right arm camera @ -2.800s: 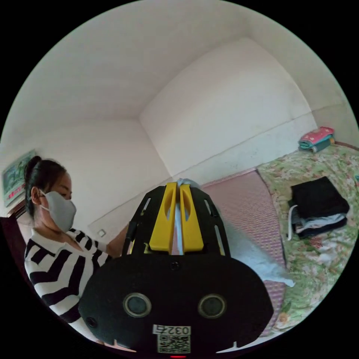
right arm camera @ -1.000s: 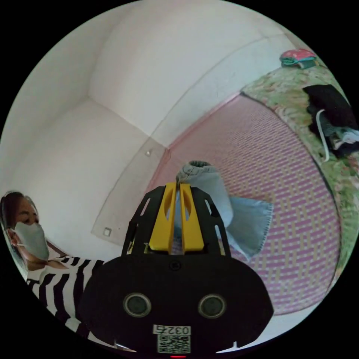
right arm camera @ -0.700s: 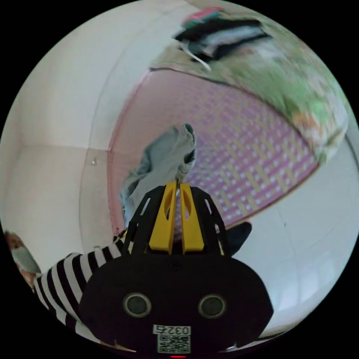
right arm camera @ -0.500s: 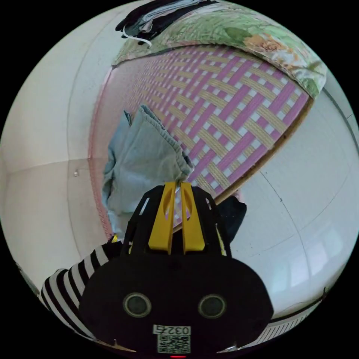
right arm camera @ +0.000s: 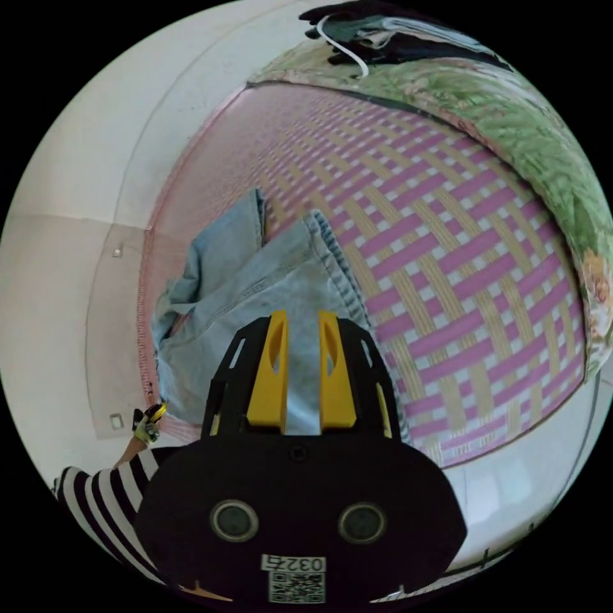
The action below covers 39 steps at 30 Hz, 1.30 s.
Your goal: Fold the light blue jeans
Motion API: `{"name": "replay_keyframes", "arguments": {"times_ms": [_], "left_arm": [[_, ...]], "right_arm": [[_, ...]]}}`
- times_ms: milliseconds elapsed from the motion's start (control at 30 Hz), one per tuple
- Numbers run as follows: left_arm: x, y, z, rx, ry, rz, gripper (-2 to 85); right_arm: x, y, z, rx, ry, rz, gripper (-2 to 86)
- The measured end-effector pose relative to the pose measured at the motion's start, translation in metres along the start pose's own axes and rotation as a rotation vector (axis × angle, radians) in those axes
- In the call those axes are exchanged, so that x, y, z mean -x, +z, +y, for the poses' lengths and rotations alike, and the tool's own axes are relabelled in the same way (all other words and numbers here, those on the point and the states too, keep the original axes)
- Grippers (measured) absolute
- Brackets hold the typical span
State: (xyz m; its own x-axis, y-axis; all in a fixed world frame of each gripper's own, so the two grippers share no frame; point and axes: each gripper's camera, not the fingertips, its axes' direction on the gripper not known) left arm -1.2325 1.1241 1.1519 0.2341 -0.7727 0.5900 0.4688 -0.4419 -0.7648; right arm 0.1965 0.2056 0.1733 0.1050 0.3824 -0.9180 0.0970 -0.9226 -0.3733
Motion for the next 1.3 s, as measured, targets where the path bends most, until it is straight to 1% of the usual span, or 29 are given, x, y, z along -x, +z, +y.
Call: {"name": "replay_keyframes", "arguments": {"times_ms": [33, 100, 133, 233, 300, 367, 433, 533, 633, 700, 800, 900, 933, 1000, 1133, 1167, 1233, 1300], "left_arm": [[0.0, -0.005, 0.004, -0.023, 0.002, -0.01, -0.9], [-0.004, -0.011, 0.011, -0.075, 0.038, -0.009, -0.9], [-0.008, -0.012, 0.015, -0.101, 0.068, 0.018, -0.9], [-0.018, -0.005, 0.022, -0.132, 0.102, 0.107, -0.9], [-0.028, 0.002, 0.026, -0.142, 0.132, 0.145, -0.9], [-0.047, 0.013, 0.03, -0.138, 0.194, 0.17, -0.9], [-0.059, 0.021, 0.034, -0.137, 0.233, 0.197, -0.9], [-0.074, 0.035, 0.037, -0.13, 0.278, 0.246, -0.9], [-0.085, 0.047, 0.036, -0.115, 0.294, 0.265, -0.9], [-0.088, 0.052, 0.033, -0.101, 0.299, 0.281, -0.9], [-0.088, 0.056, 0.03, -0.088, 0.295, 0.294, -0.9], [-0.085, 0.056, 0.029, -0.085, 0.291, 0.309, -0.9], [-0.083, 0.054, 0.03, -0.087, 0.29, 0.319, -0.9], [-0.081, 0.049, 0.032, -0.093, 0.297, 0.339, -0.9], [-0.07, 0.036, 0.038, -0.101, 0.306, 0.331, -0.9], [-0.066, 0.033, 0.04, -0.106, 0.304, 0.336, -0.9], [-0.06, 0.028, 0.043, -0.122, 0.301, 0.355, -0.9], [-0.055, 0.024, 0.045, -0.135, 0.3, 0.382, -0.9]], "right_arm": [[0.011, -0.003, -0.006, -0.034, -0.041, 0.009, 7.3], [0.03, -0.002, -0.017, -0.034, -0.117, 0.021, 7.3], [0.041, 0.004, -0.028, -0.002, -0.157, 0.024, 7.5], [0.056, 0.021, -0.058, 0.07, -0.176, -0.003, 7.9], [0.079, 0.033, -0.069, 0.129, -0.274, -0.004, 8.0], [0.128, 0.05, -0.068, 0.194, -0.471, 0.031, 8.4], [0.161, 0.065, -0.056, 0.243, -0.577, 0.001, 8.7], [0.197, 0.095, -0.029, 0.316, -0.694, 0.035, 9.3], [0.21, 0.126, -0.013, 0.405, -0.73, 0.058, 9.9], [0.213, 0.136, -0.01, 0.415, -0.734, 0.092, 9.4], [0.218, 0.141, -0.013, 0.424, -0.729, 0.075, 6.1], [0.229, 0.147, -0.017, 0.453, -0.772, 0.146, 1.7], [0.233, 0.143, -0.02, 0.446, -0.77, 0.149, 0.6], [0.239, 0.122, -0.027, 0.369, -0.751, 0.145, -0.3], [0.258, 0.046, -0.029, 0.089, -0.749, 0.169, -0.9], [0.267, 0.021, -0.021, -0.024, -0.765, 0.198, -0.9], [0.284, -0.018, -0.004, -0.175, -0.827, 0.195, -0.9], [0.299, -0.048, 0.011, -0.25, -0.858, 0.195, -0.7]]}}
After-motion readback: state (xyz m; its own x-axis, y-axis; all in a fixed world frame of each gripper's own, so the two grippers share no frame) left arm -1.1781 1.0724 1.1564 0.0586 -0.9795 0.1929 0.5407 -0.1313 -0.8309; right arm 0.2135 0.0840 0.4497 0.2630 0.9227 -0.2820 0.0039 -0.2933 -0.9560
